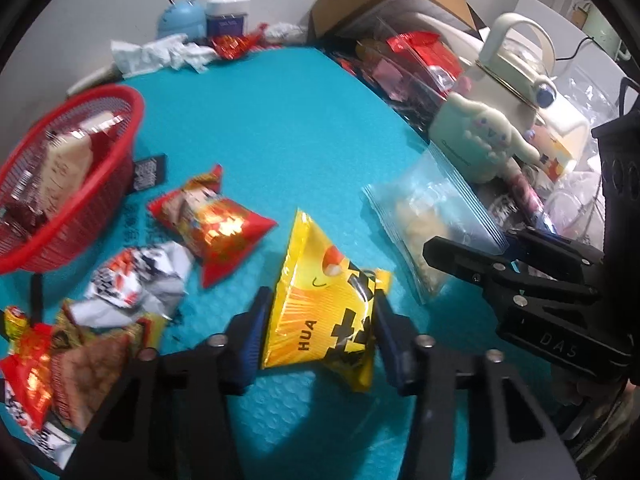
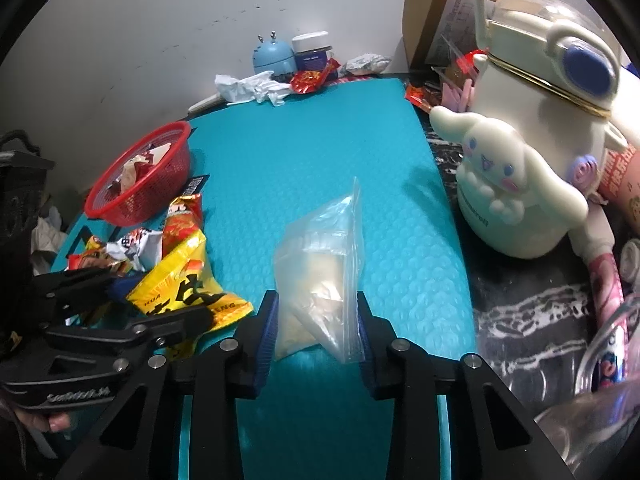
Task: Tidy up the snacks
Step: 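Close the right tool on the clear zip bag while the left tool nears the yellow bag, then close the left tool on the yellow HUA chip bag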
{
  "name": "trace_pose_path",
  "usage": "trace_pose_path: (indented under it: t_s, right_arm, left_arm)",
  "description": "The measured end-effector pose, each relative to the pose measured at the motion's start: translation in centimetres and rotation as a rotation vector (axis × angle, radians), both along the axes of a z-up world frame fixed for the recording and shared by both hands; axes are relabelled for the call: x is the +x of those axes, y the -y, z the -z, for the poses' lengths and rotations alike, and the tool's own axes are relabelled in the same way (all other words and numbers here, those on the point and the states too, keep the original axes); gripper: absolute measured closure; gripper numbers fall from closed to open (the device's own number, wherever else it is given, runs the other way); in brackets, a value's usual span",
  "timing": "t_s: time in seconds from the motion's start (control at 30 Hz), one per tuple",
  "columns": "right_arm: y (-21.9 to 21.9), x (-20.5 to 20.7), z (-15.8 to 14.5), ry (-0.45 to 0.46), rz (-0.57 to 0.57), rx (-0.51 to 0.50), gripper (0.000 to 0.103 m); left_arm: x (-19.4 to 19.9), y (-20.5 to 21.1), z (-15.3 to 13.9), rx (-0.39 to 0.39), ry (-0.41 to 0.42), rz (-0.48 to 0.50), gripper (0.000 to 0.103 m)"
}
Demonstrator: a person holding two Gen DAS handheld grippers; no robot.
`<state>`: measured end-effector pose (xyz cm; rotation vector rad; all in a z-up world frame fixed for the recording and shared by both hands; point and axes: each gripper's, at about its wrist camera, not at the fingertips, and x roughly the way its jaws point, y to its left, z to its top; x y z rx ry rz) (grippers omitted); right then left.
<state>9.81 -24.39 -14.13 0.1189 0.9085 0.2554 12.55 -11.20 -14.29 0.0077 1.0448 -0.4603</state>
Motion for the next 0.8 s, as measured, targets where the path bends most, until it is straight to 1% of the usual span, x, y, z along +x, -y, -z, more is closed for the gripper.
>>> trace_pose_path:
  t_s: [0.13,0.57,0.8]
  right_arm:
    - [0.4,-1.4,0.0,-0.015,-0.001,0.009,0.068]
    - [0.5,-7.2,0.0,-0.066,-0.011,0.051,0.068]
    - [0.0,-8.9,-0.1,-0.079,-0.009,0.05,0.066]
  left_arm:
    - [-0.8,0.4,-0.2,0.01,0.005,0.024,0.062]
    - [-5.4,0.4,-0.4,0.008,-0.038,0.089,0.063]
    - [-7.3,0.5,-0.6,0.02,-0.035,0.105,0.063]
